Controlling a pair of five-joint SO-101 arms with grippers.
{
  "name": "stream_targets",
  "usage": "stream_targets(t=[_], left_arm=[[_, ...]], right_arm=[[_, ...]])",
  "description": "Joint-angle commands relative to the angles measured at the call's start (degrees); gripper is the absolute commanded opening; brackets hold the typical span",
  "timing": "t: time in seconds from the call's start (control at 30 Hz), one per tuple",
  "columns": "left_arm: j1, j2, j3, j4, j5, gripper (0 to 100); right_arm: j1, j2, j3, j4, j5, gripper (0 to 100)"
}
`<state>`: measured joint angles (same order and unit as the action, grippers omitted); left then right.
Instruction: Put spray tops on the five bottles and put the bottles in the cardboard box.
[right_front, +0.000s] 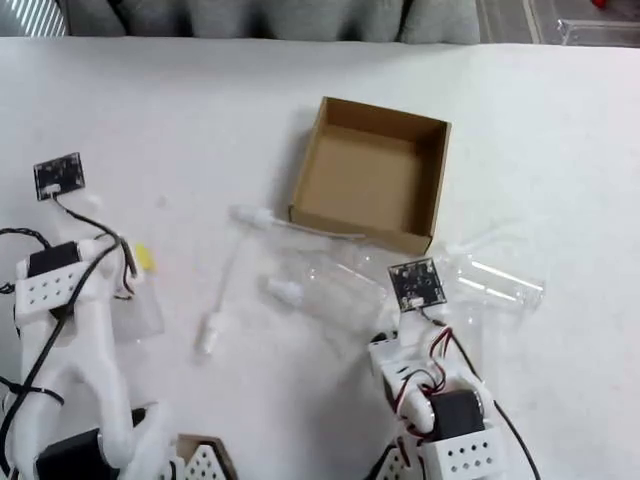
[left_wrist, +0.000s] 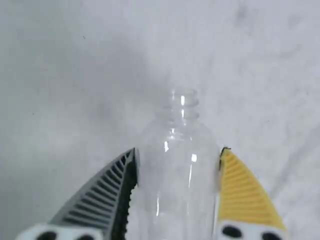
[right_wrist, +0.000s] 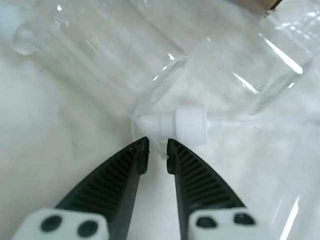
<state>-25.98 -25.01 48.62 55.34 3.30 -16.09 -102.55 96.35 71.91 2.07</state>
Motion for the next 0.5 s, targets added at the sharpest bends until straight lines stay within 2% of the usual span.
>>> stream_targets(t=[0.0,0.07,0.17,0.2,0.23,0.37,0.47], left_arm=[[-0.84,0.04,-0.62,-1.32,0.62,17],[-0.84,0.04,-0.62,-1.58,0.62,17],[-1.36,0.13,-0.62,-3.08,0.7,17],[-2.24,0.13,-0.62,-3.08,0.7,17],[-3.21,0.13,-0.62,-3.08,0.79,17],[-6.11,0.13,-0.7,-4.66,5.54,17],[-8.48,0.22,-0.97,-5.8,7.91,17]], right_arm=[[-1.19,0.04,-0.62,-0.31,1.23,4.6],[0.92,-0.66,-2.02,-1.1,8.62,4.6],[2.86,-0.84,-2.73,-4.79,34.2,4.6],[2.95,-0.84,-2.73,-5.23,41.32,4.4],[2.95,-0.84,-2.99,-5.49,45.36,4.2],[3.03,-0.75,-6.07,-11.65,47.03,4.1],[0.75,-0.57,-11.96,-12.53,47.03,4.1]])
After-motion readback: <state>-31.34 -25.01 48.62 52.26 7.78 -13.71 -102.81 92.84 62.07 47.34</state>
